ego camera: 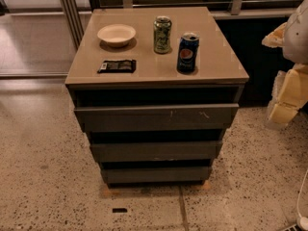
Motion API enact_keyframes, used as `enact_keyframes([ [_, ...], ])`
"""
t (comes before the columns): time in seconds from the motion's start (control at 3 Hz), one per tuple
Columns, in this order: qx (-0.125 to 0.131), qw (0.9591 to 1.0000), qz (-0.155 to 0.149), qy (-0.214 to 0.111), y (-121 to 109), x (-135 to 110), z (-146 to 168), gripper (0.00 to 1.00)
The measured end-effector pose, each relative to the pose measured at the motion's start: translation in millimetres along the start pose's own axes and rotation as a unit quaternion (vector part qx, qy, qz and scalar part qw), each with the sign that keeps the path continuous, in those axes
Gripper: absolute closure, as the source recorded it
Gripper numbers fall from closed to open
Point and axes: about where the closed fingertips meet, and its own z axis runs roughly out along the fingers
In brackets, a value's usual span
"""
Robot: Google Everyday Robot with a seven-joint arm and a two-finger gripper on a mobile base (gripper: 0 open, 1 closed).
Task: Open bottom drawer
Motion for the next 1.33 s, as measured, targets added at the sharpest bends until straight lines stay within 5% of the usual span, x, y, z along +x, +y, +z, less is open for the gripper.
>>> enact_keyframes([
  [0.33,0.0,1.0,0.0,0.0,0.0,0.0,0.0,0.0],
  [0.67,0.007,1.0,-0.001,-0.003,-0.4,1.8,4.7,0.19],
  [1.0,-0.001,0.9998,0.001,-0.021,13.6,6.8,45.1,0.42],
  [1.33,-0.036,0.9981,0.018,-0.046,38.2,15.5,133.7,0.65],
])
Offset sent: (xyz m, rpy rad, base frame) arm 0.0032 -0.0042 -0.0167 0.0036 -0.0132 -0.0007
